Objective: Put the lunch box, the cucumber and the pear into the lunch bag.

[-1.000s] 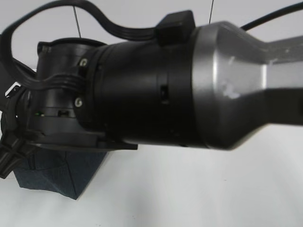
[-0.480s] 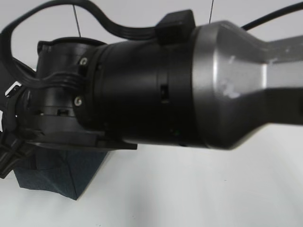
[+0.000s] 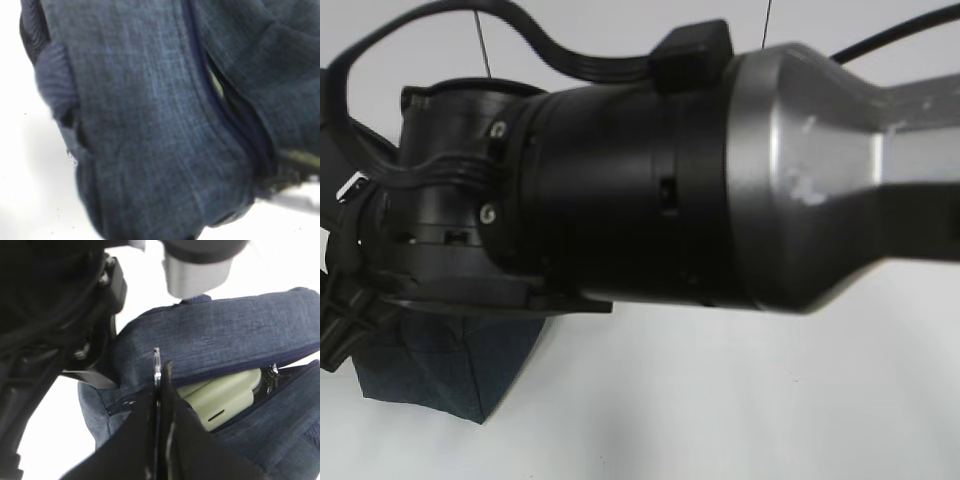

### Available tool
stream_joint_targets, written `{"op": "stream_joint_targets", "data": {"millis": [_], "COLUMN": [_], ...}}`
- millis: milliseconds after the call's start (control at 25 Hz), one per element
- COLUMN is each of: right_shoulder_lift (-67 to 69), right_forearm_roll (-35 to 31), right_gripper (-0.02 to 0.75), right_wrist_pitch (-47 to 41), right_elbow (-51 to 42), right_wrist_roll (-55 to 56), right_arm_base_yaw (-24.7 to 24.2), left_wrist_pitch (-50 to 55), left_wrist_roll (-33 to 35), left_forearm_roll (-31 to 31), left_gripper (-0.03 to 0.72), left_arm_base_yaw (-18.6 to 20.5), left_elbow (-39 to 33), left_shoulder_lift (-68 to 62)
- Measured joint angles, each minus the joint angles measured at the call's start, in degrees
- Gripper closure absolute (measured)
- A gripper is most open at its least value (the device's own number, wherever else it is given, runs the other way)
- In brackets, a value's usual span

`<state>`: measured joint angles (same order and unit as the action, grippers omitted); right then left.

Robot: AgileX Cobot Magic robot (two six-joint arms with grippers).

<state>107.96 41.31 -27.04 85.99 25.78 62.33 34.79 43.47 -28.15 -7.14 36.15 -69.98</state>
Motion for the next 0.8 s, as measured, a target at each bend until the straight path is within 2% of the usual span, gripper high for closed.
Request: {"op": "stream_joint_targets", "data": {"millis": [560,800], "right_shoulder_lift": [0.0,0.0], "right_forearm_roll": [4.2,4.4], "right_gripper": [0.738,0.738], "right_wrist_pitch": [-3.5,-3.0], "right_elbow": [5.1,5.3], "right_wrist_roll": [3.5,3.6], "right_arm_base_yaw": [-1.6,-6.0], "left_wrist_pitch": [0.0,0.1], "left_wrist_roll": [0.0,0.1], "left_forearm_roll": [0.1,0.1], "left_gripper": [0.67,0.671], "left_arm_base_yaw": [0.0,0.0], "left_elbow": [0.1,0.1], "left_shoulder_lift": [0.0,0.0]}}
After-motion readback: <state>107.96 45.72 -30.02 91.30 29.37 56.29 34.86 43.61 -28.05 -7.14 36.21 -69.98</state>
